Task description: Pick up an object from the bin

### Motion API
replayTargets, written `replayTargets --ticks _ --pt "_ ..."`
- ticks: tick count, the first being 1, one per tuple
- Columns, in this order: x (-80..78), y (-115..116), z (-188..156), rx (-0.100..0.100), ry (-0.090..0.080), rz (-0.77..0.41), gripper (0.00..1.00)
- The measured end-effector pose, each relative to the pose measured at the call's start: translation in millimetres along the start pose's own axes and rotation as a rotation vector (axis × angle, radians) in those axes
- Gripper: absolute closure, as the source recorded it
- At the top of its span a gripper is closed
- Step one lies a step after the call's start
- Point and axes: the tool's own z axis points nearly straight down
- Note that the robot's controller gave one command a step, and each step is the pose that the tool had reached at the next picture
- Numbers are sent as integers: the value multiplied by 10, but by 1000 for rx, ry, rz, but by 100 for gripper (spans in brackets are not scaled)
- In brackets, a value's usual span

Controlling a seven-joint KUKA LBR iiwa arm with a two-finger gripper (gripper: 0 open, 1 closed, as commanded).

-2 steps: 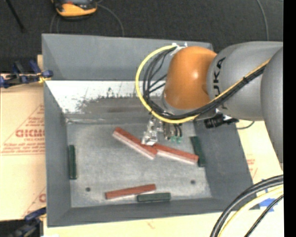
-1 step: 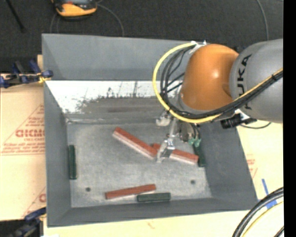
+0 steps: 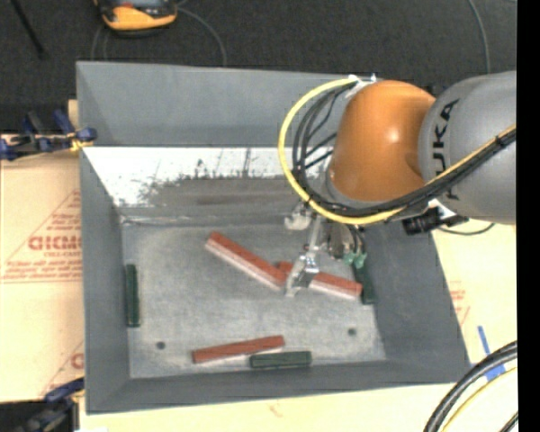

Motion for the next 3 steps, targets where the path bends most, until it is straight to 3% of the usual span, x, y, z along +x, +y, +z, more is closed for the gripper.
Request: replayTargets --ticks 1,2,3 --pt "-57 51 377 0 -6 -81 0" --pt "-736 -128 1125 -8 13 -95 100" --pt "-748 -142 1151 -5 -1 -95 100"
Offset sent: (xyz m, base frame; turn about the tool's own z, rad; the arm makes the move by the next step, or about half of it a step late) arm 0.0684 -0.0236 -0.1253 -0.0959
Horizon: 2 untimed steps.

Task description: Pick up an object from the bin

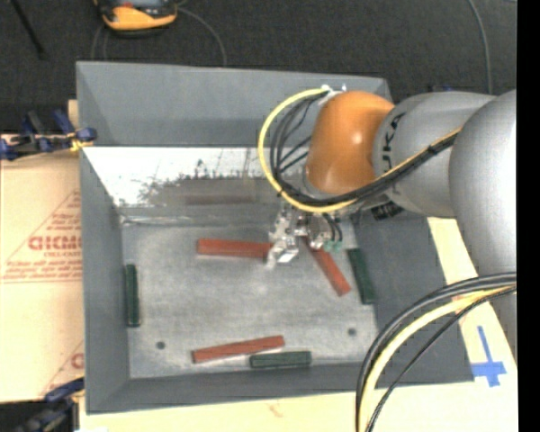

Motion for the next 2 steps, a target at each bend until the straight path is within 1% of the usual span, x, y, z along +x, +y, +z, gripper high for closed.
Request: replayTargets --ticks 1,2 --pt "70 34 -343 3 7 8 100" --pt "47 204 -1468 4 0 45 100"
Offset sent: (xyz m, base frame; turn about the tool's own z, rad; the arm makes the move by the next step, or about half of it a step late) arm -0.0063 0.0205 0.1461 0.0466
